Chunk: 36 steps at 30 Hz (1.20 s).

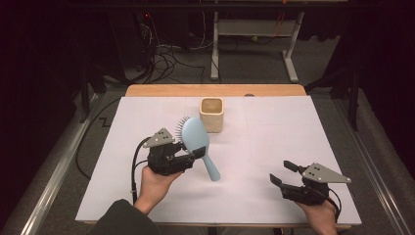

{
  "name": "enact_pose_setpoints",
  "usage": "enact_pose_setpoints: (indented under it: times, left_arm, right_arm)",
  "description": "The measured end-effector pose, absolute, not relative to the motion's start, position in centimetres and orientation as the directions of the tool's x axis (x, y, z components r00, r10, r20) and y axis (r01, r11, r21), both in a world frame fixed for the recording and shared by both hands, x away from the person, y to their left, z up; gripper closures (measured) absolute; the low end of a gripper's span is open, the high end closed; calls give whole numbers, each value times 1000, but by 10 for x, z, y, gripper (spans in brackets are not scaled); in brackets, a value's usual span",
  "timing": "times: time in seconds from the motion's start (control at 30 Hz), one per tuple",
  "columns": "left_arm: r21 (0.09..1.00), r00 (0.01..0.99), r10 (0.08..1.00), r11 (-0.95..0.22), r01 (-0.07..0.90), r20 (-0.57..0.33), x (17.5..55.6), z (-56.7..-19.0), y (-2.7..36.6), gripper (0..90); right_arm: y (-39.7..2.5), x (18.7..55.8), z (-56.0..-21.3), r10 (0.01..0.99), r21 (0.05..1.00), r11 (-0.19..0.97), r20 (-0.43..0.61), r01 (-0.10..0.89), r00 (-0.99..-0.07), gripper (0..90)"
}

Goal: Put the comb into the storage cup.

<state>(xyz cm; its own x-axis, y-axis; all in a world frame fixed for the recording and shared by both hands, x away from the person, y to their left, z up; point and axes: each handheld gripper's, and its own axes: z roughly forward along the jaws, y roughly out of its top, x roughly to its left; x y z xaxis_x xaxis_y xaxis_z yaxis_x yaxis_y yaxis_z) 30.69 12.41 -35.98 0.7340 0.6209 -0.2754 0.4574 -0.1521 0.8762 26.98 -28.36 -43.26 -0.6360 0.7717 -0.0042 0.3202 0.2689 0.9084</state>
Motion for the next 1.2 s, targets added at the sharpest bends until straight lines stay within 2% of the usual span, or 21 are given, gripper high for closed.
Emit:
enact_pose_setpoints:
  times: [0.23,0.37,0.9,1.2]
  left_arm:
    - [879,724,633,-140,455,-274,309,-357,128,523]
    - [875,711,635,-111,472,-303,311,-355,132,522]
    - [888,692,677,-126,442,-249,318,-343,140,521]
    - [889,674,696,-112,443,-248,323,-338,145,521]
  right_arm:
    - [-297,266,-439,784,913,235,25,334,-621,297]
    - [-302,265,-442,787,917,226,28,330,-617,292]
    - [-317,265,-455,803,908,205,57,365,-594,266]
    - [-318,264,-458,814,906,193,68,378,-577,258]
